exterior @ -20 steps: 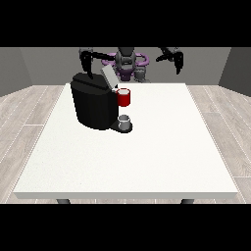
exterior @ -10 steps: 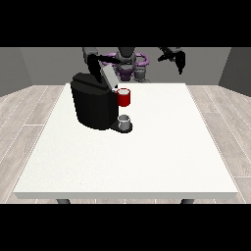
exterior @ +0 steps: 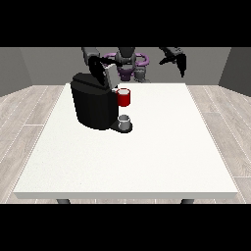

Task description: Insert the coffee pod into the coffee machine and close the lid

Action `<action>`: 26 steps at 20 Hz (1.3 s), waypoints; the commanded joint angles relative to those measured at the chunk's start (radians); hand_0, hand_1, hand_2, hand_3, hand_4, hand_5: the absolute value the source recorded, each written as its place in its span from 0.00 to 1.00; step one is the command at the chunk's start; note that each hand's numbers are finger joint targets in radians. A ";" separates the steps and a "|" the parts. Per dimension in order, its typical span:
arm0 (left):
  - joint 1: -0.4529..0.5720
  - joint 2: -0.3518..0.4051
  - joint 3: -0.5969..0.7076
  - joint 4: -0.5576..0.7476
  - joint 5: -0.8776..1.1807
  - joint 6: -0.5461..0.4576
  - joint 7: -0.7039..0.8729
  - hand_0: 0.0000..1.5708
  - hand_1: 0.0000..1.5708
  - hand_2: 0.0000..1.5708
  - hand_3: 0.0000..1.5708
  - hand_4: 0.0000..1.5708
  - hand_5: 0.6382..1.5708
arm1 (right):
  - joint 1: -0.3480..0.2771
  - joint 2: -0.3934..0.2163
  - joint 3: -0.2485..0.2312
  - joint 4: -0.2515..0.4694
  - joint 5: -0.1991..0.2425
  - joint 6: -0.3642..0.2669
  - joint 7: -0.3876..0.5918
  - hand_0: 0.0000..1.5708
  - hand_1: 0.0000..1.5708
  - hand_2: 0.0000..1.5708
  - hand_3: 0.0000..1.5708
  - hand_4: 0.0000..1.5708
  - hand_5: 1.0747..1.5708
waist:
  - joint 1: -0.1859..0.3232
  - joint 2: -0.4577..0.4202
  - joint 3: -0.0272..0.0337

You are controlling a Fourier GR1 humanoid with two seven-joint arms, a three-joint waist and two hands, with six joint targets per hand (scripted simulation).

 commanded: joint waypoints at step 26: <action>-0.122 -0.010 -0.081 -0.006 -0.010 -0.039 -0.018 0.00 0.00 0.00 0.00 0.24 1.00 | -0.269 -0.061 0.078 -0.102 0.142 -0.055 0.173 0.00 0.00 0.00 0.00 0.06 1.00 | 0.211 0.132 0.0011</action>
